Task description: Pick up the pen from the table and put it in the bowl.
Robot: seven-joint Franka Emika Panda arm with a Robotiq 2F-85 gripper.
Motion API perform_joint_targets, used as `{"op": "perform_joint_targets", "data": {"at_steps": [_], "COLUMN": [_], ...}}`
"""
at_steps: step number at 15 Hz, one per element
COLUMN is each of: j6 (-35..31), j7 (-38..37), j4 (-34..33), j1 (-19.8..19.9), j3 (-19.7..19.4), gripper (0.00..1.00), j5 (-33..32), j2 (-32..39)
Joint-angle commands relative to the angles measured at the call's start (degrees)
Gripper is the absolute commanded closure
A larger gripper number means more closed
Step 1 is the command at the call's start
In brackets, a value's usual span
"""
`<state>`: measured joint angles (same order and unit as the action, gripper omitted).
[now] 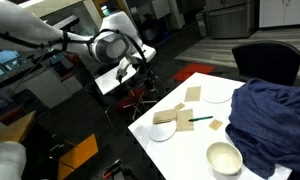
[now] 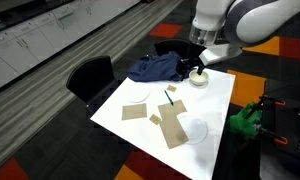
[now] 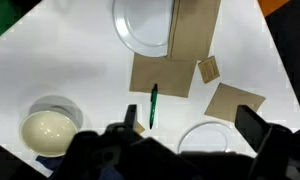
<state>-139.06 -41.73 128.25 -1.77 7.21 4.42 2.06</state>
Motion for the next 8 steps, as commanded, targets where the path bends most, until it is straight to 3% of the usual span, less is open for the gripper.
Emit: {"op": "perform_joint_targets", "data": {"at_steps": [1,8], "j6": [-5.0,-9.85], "j7": [-5.98,-2.1], "j4": [-2.81,-9.34], "j1": [-1.2,-1.53], "j3": [-2.49,-8.03], "gripper": [0.0,0.0], "j5": [-3.72,-6.28], "j2": [6.16,17.67]}}
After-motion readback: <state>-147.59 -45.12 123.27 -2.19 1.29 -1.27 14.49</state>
